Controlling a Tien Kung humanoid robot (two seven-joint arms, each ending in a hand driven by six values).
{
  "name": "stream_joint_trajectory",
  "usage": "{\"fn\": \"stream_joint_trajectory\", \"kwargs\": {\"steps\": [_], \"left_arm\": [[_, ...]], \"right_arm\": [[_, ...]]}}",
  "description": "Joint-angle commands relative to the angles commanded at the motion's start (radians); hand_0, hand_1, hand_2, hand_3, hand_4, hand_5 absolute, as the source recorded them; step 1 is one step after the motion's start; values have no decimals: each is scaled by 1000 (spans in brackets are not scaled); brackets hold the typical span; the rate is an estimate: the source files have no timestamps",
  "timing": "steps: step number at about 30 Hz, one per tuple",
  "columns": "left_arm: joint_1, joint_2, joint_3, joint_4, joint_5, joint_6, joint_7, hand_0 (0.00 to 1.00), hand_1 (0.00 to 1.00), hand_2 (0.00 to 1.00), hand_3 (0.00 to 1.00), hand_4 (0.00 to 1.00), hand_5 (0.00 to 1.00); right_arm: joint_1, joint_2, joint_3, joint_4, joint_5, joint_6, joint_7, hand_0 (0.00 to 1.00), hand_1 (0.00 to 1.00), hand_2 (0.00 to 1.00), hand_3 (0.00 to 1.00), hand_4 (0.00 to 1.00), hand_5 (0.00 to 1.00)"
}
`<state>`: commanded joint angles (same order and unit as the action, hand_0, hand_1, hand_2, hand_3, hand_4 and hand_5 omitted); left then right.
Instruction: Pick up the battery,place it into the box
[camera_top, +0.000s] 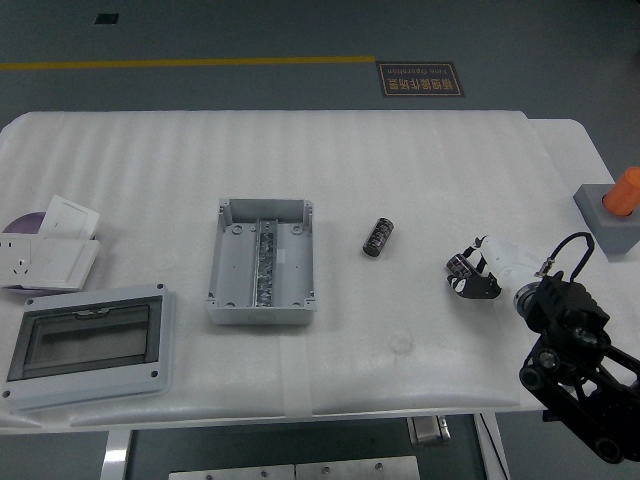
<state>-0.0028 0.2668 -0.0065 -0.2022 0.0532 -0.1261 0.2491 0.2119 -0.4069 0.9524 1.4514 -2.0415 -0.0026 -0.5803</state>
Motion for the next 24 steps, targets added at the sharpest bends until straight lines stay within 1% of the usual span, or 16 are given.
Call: {"fn": "stream_joint_trajectory", "kwargs": {"steps": [5, 6, 11, 12, 17, 18, 19, 24], "left_arm": [[0, 0, -7, -1, 7, 1, -1, 691, 706, 681, 613, 691, 403], [0, 0, -9, -1, 10, 1, -2, 691, 706, 679, 610, 690, 402], [-1, 2, -20, -2, 21, 3, -3, 691, 706, 679, 610, 690, 402], [-1, 2, -22, -2, 23, 4, -4, 690, 706, 679, 610, 690, 401], [-2, 2, -29, -3, 29, 5, -6, 690, 706, 679, 610, 690, 401], [-2, 2, -29, -3, 29, 5, -7, 691, 705, 673, 611, 688, 401], [-2, 2, -30, -3, 30, 5, -7, 691, 705, 673, 611, 688, 401], [-2, 0, -28, -2, 27, 6, -8, 691, 705, 673, 611, 688, 401]], "right_arm": [[0, 1, -2, -6, -2, -1, 4, 259, 415, 401, 680, 569, 287], [1, 1, -2, -9, -2, -2, 6, 255, 431, 403, 684, 354, 182], [-2, 1, -3, -17, -7, -8, 11, 255, 431, 403, 684, 354, 182], [-2, 1, -4, -17, -8, -10, 13, 270, 437, 392, 675, 312, 61], [-2, -2, -4, -11, -15, -26, 23, 270, 437, 392, 675, 312, 61], [-2, -4, -5, -6, -17, -31, 26, 270, 437, 383, 674, 268, 32], [-1, -5, -6, -2, -16, -34, 28, 270, 437, 383, 674, 268, 32], [19, -22, -36, 42, 3, -54, 42, 270, 437, 383, 674, 268, 32]]}}
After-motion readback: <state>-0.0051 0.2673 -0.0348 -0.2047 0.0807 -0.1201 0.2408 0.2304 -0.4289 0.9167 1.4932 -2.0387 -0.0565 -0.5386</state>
